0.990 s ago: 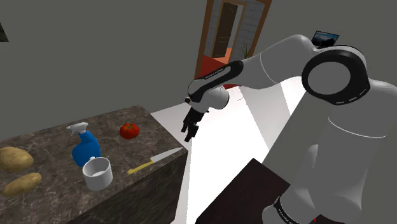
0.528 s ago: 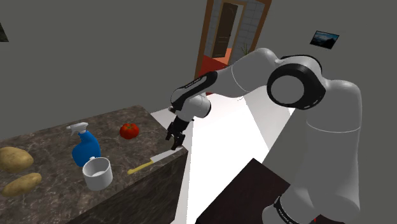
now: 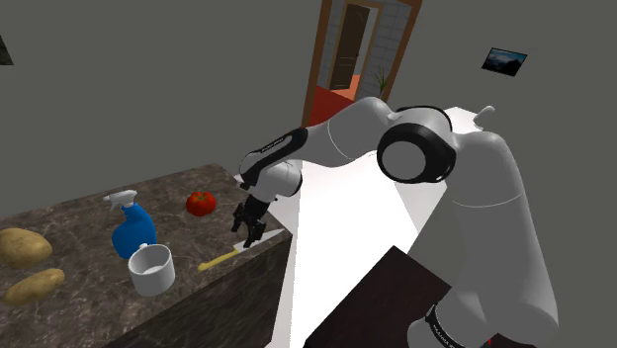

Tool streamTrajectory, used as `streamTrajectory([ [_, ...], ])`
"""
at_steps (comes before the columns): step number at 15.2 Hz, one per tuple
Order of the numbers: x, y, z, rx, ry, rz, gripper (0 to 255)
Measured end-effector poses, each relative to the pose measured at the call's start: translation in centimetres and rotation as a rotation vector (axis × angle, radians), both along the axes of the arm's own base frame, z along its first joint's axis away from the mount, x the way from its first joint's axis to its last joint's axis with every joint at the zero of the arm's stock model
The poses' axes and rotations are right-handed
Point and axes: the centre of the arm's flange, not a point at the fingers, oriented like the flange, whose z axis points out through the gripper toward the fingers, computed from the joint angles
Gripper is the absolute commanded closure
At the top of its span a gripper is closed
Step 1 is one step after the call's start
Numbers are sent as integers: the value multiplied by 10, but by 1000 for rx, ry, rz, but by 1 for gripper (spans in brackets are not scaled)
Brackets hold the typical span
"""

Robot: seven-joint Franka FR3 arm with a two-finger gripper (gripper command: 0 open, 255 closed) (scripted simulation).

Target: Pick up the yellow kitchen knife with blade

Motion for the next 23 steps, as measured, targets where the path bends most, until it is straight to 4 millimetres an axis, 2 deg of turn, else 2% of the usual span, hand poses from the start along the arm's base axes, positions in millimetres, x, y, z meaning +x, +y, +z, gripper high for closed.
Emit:
streamTrajectory([
  [7, 3, 2, -37, 4, -3, 9, 0],
  [8, 3, 2, -39, 4, -3, 9, 255],
  [19, 5, 1, -35, 4, -8, 8, 255],
  [23, 3, 3, -18, 4, -4, 9, 255],
])
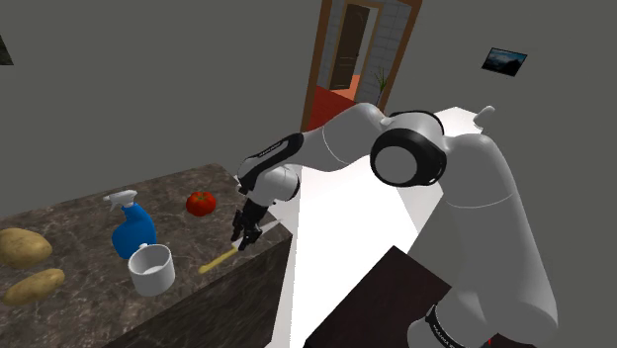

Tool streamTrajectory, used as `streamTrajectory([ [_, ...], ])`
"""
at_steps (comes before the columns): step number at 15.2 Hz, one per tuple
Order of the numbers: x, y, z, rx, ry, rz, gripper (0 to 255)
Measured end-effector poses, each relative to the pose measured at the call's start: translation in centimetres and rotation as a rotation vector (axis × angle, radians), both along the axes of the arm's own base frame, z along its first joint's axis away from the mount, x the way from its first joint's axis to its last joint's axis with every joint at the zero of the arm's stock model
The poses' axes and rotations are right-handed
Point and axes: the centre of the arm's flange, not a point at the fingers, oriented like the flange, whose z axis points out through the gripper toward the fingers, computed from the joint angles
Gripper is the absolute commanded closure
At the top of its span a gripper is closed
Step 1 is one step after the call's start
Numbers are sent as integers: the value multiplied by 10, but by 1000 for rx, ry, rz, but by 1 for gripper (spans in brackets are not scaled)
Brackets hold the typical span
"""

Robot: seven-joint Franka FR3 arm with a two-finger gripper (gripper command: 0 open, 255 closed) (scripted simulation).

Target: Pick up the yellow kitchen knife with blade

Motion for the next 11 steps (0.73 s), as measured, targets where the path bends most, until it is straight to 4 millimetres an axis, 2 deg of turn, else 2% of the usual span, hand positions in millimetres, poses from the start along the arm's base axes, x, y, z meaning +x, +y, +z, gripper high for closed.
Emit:
streamTrajectory([
  [11, 0, -1, 55, 0, 0, 0, 255],
])
